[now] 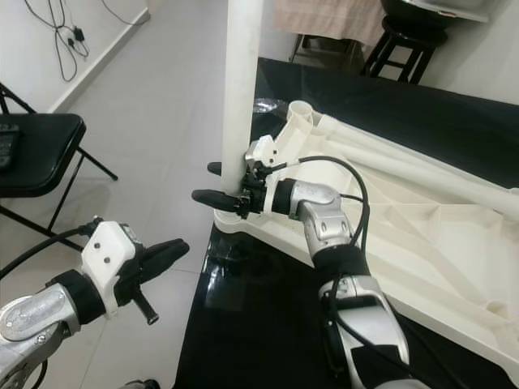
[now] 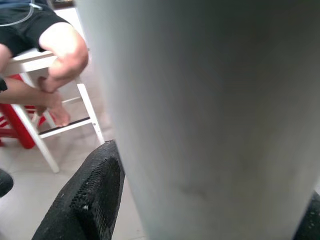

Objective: Building children table

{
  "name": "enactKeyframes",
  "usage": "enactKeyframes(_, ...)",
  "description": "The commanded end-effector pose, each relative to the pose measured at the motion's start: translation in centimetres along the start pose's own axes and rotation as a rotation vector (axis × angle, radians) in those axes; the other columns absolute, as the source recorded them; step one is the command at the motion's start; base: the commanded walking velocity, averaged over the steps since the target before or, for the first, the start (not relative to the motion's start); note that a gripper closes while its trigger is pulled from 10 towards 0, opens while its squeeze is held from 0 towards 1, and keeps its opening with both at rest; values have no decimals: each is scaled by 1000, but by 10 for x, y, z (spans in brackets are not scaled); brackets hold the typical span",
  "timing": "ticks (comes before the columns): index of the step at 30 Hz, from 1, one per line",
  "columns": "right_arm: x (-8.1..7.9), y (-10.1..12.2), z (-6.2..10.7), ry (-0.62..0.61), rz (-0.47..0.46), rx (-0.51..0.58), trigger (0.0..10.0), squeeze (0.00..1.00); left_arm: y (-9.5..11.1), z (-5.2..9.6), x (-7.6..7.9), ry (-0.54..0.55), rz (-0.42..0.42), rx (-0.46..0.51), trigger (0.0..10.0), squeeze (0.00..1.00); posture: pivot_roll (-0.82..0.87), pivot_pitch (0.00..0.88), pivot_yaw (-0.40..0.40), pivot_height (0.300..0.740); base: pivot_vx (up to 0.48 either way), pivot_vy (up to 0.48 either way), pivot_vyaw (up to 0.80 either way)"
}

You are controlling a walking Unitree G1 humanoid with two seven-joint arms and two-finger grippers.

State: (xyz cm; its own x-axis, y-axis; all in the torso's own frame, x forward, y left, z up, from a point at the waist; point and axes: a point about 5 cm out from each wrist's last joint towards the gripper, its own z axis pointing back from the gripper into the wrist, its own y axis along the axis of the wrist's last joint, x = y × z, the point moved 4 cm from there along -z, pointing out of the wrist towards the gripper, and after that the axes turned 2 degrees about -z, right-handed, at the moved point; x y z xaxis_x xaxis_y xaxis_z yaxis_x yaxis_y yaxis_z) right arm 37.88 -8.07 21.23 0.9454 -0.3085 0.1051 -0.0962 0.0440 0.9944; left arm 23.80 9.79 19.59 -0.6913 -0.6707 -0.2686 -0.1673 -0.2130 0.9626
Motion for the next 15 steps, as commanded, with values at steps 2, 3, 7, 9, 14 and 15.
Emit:
enactKeyframes(2,0,1,2,22,13,5,10000,0,2,4,6,-19,12,-7,10000,0,157,283,-109,740,0,0,0)
enactKeyframes(3,0,1,2,22,13,5,10000,0,2,4,6,-19,12,-7,10000,0,157,283,-109,740,0,0,0)
enactKeyframes(7,3,7,5,43,39,1,10000,0,7,16,6,20,43,6,10000,0,179,343,-91,740,0,0,0)
enactKeyframes(9,6,19,11,74,66,8,10000,0,15,28,2,50,53,13,10000,0,210,399,-69,740,0,0,0)
enactKeyframes(14,9,40,17,131,99,32,10000,0,21,39,-4,55,25,-1,10000,0,230,428,-52,740,0,0,0)
enactKeyframes(15,9,46,18,162,114,42,10000,0,23,42,-6,55,13,-10,10000,0,233,431,-51,740,0,0,0)
